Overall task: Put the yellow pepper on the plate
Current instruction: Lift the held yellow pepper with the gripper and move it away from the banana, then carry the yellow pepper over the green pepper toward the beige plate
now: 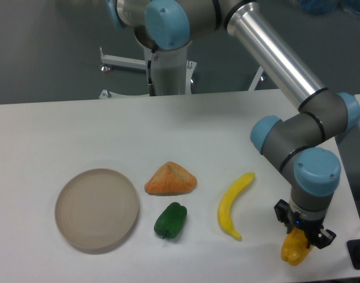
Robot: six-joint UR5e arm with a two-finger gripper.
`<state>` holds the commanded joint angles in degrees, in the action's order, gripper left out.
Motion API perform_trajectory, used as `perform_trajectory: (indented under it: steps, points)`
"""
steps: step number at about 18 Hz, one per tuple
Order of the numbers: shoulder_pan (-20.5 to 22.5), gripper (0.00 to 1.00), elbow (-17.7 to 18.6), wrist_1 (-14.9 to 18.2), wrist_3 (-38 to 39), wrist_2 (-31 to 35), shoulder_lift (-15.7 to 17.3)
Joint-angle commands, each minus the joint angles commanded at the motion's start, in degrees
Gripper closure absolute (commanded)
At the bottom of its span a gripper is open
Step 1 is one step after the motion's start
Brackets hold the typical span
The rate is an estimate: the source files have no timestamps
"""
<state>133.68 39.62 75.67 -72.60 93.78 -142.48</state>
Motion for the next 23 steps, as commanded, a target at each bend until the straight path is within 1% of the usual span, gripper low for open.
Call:
perform_trajectory:
  steps: [3,5,9,11,15,19,21,23]
  points:
    - [-0.1,0.62,5.7,1.2,0.4,0.0,5.0]
    - [-0.8,0.62,8.4,3.9,2.9,0.0,7.9]
    - [-4.0,0.62,9.7,10.2,9.6,0.0,11.3]
    - [-6.0,0.62,10.9,11.9,13.4,0.0,12.8]
    - [-10.7,0.62,15.8,12.1,21.9,-0.2,15.9]
    - [-16.6,0.62,20.8,12.1,30.2,-0.5,18.0]
    - [-19.1,0.62,22.5,12.1,33.6,-1.2,18.6]
    - [-21.5,0.62,22.8,12.0,37.2,-3.0,18.6]
